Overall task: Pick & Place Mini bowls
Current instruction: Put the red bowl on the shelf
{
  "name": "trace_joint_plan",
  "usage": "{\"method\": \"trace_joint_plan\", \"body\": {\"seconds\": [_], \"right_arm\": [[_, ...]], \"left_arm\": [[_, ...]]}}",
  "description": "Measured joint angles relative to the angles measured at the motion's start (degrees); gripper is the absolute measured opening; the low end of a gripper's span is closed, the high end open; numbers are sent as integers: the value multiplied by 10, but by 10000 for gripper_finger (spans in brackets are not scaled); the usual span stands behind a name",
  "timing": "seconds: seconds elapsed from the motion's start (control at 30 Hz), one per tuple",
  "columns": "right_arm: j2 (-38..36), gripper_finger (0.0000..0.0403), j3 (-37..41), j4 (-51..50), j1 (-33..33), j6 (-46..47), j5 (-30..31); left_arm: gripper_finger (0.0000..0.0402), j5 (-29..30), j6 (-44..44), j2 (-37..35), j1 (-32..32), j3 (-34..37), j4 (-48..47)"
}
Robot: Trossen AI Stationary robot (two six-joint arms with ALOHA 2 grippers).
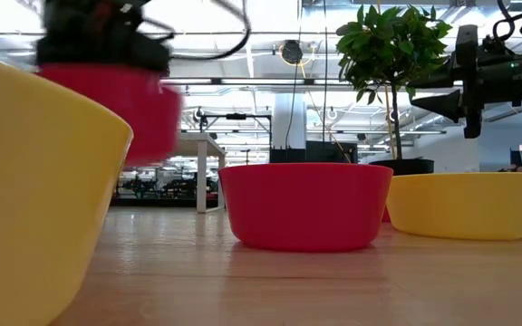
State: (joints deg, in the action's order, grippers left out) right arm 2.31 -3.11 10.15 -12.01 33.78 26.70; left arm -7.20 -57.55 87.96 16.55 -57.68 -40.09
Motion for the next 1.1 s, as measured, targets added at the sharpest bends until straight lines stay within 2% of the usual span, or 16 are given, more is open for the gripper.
{"method": "trace_joint_plan", "body": {"seconds": [0.2,0.33,0.57,0.7,0.87,1.1], "right_arm": [[0,164,0,-6,0,3,0],[0,164,0,-15,0,11,0],[0,164,0,-15,0,12,0],[0,164,0,-14,0,12,-19],[0,164,0,-14,0,11,-31],[5,164,0,-3,0,-4,-28]], "left_arm": [[8,3,130,0,-110,-108,-70],[14,32,232,0,-195,-188,-125],[9,38,372,0,-368,-292,-154],[21,38,423,0,-464,-314,-154],[8,28,470,3,-568,-315,-161],[22,23,527,40,-646,-315,-189]]}}
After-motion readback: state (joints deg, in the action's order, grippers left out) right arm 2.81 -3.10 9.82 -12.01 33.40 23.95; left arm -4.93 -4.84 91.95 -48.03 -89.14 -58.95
